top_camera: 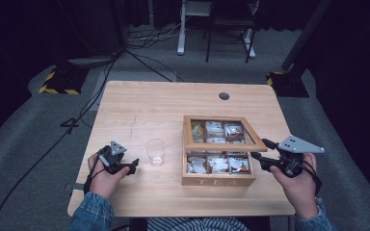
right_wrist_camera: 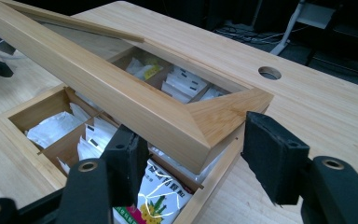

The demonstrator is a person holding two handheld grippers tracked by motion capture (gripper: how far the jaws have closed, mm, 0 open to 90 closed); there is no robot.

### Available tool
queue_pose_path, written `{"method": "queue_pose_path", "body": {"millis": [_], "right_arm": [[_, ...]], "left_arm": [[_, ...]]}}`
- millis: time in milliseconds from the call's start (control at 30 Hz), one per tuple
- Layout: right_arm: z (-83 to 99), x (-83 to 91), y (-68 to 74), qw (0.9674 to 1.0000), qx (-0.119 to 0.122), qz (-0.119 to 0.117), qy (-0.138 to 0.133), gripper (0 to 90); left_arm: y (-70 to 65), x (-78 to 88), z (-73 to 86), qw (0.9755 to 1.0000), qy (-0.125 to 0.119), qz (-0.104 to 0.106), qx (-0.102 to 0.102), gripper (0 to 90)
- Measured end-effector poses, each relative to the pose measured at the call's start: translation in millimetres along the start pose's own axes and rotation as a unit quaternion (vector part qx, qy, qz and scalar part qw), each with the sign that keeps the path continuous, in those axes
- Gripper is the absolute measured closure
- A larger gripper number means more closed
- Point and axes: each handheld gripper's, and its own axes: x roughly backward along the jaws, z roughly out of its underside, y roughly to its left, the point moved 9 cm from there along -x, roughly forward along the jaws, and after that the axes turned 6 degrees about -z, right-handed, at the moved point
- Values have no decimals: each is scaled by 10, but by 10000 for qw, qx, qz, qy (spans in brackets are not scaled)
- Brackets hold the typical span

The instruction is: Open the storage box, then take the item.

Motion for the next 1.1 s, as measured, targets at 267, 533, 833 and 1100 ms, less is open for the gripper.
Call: {"method": "queue_pose_path", "body": {"millis": [267,533,833,1100], "right_arm": [[-41,-29,-25,10000,-1,20,-26,410],[-77,-50,-52,10000,-4,52,-34,410],[-87,-75,-70,10000,-2,60,-22,408],[-100,-74,-77,10000,-15,61,-36,408]], "left_arm": [[-4,70,-76,9999,-110,-11,-23,210],[-47,215,-203,9994,-318,120,38,210],[-226,425,-382,9981,-542,272,-133,219],[-588,589,-555,9938,-761,631,-500,222]]}}
